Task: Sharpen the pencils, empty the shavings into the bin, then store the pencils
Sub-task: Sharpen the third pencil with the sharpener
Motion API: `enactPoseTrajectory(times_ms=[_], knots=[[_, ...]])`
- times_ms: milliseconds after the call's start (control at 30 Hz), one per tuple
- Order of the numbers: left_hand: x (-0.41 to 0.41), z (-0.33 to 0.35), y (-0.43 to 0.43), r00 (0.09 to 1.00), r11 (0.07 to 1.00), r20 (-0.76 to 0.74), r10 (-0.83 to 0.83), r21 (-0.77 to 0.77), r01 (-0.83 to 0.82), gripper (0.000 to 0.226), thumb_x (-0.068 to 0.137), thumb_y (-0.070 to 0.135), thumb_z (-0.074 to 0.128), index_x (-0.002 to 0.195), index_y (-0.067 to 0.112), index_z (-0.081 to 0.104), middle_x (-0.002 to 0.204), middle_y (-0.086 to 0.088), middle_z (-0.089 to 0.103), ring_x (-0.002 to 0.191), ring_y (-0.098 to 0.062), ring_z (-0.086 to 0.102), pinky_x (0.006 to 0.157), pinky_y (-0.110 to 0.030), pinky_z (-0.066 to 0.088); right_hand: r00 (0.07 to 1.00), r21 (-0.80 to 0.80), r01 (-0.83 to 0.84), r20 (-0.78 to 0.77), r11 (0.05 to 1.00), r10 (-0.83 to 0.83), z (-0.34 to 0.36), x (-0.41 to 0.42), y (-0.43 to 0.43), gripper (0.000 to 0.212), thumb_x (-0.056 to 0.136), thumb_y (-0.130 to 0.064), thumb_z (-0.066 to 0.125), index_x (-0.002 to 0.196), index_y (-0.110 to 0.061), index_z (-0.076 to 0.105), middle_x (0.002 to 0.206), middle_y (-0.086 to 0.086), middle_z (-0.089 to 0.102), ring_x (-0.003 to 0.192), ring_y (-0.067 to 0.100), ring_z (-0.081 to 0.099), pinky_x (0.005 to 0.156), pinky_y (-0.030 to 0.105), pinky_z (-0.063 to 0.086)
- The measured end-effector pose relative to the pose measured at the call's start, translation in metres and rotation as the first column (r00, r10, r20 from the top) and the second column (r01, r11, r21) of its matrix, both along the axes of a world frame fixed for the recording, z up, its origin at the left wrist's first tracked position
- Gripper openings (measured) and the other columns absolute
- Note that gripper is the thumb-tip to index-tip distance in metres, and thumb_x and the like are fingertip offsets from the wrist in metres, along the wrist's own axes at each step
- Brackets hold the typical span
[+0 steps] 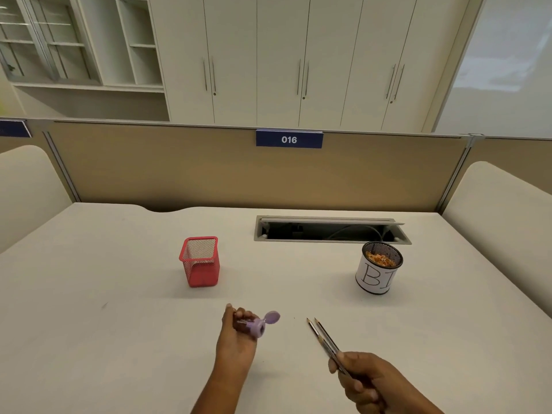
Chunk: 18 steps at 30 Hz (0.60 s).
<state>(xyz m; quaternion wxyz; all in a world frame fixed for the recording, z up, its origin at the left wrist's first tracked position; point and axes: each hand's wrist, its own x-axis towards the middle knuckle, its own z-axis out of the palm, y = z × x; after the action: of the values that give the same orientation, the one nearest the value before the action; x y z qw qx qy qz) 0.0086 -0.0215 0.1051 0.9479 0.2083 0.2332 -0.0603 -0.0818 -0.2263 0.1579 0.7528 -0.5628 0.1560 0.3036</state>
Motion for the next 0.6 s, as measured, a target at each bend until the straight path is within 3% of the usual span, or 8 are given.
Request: enactPoseTrajectory(times_ms=[100, 233, 333, 400, 467, 533, 567, 600], knots=[[-0.01, -0.004, -0.003, 1.0, 0.999, -0.025, -0.017, -0.046, 0.016, 0.033, 0.099, 0.025, 0.037, 0.068, 0.014, 0.042, 0.045, 0.001, 0.056, 0.043, -0.012, 0.058, 0.052, -0.023, 0.052, 0.989, -0.149, 0.036, 0.147, 0.988, -0.014, 0.004, -0.001, 0.005, 0.024, 0.092, -0.012, 0.048, 0.075, -0.005, 0.063, 0.042, 0.0, 0.041, 0.03, 0.005, 0.026, 0.032, 0.011, 0.02], [-0.019, 0.0, -0.009, 0.997, 0.99, -0.074, 0.002, -0.142, -0.013, 0.026, 0.097, 0.014, 0.036, 0.073, 0.011, 0.045, 0.059, -0.007, 0.056, 0.071, -0.022, 0.054, 0.08, -0.033, 0.044, 0.945, -0.298, 0.123, 0.327, 0.947, -0.02, 0.006, -0.004, 0.01, 0.016, 0.089, -0.006, 0.058, 0.077, -0.009, 0.069, 0.042, -0.003, 0.045, 0.032, 0.007, 0.029, 0.034, 0.013, 0.022], [-0.023, 0.006, -0.015, 0.993, 0.981, -0.114, -0.019, -0.196, -0.004, 0.023, 0.096, 0.01, 0.035, 0.076, 0.009, 0.045, 0.077, -0.01, 0.049, 0.079, -0.025, 0.054, 0.097, -0.033, 0.038, 0.903, -0.395, 0.194, 0.429, 0.898, -0.006, 0.004, -0.006, 0.014, 0.01, 0.08, -0.018, 0.062, 0.075, -0.017, 0.071, 0.042, -0.007, 0.049, 0.035, 0.004, 0.036, 0.038, 0.011, 0.029], [-0.027, 0.008, -0.018, 0.994, 0.973, -0.106, -0.036, -0.23, 0.01, 0.023, 0.097, 0.009, 0.036, 0.077, 0.008, 0.047, 0.075, -0.012, 0.053, 0.073, -0.028, 0.063, 0.086, -0.034, 0.051, 0.882, -0.465, 0.234, 0.472, 0.854, 0.016, 0.0, -0.008, 0.017, 0.011, 0.076, -0.025, 0.06, 0.073, -0.025, 0.071, 0.044, -0.011, 0.055, 0.041, 0.002, 0.04, 0.044, 0.009, 0.033], [-0.033, 0.01, -0.021, 0.996, 0.968, -0.071, -0.048, -0.251, 0.029, 0.01, 0.089, 0.005, 0.054, 0.08, 0.005, 0.05, 0.066, -0.016, 0.061, 0.058, -0.031, 0.069, 0.06, -0.037, 0.059, 0.867, -0.507, 0.272, 0.499, 0.818, 0.021, -0.005, -0.008, 0.018, 0.013, 0.074, -0.028, 0.061, 0.068, -0.034, 0.07, 0.049, -0.015, 0.06, 0.048, 0.006, 0.042, 0.05, 0.011, 0.036], [-0.04, 0.014, -0.025, 0.998, 0.966, -0.03, -0.053, -0.256, 0.044, 0.055, 0.045, -0.005, 0.087, 0.087, 0.001, 0.052, 0.063, -0.022, 0.066, 0.056, -0.034, 0.07, 0.05, -0.043, 0.057, 0.861, -0.51, 0.297, 0.509, 0.808, 0.004, -0.008, -0.009, 0.021, 0.013, 0.071, -0.029, 0.062, 0.065, -0.037, 0.07, 0.053, -0.016, 0.062, 0.052, 0.01, 0.043, 0.054, 0.014, 0.038], [-0.04, 0.012, -0.025, 0.997, 0.963, -0.048, -0.061, -0.267, 0.046, 0.071, 0.032, -0.006, 0.09, 0.093, -0.001, 0.052, 0.064, -0.026, 0.067, 0.057, -0.035, 0.07, 0.048, -0.043, 0.057, 0.861, -0.507, 0.301, 0.508, 0.808, -0.002, -0.009, -0.009, 0.022, 0.012, 0.068, -0.03, 0.061, 0.065, -0.037, 0.07, 0.054, -0.015, 0.063, 0.052, 0.009, 0.044, 0.054, 0.014, 0.038], [-0.041, 0.015, -0.025, 0.997, 0.961, -0.05, -0.052, -0.274, 0.036, 0.064, 0.046, -0.007, 0.087, 0.099, -0.001, 0.051, 0.063, -0.029, 0.066, 0.058, -0.036, 0.07, 0.049, -0.041, 0.057, 0.861, -0.504, 0.303, 0.509, 0.809, -0.004, -0.009, -0.009, 0.024, 0.012, 0.065, -0.032, 0.059, 0.064, -0.037, 0.07, 0.053, -0.013, 0.062, 0.051, 0.008, 0.044, 0.054, 0.013, 0.038]])
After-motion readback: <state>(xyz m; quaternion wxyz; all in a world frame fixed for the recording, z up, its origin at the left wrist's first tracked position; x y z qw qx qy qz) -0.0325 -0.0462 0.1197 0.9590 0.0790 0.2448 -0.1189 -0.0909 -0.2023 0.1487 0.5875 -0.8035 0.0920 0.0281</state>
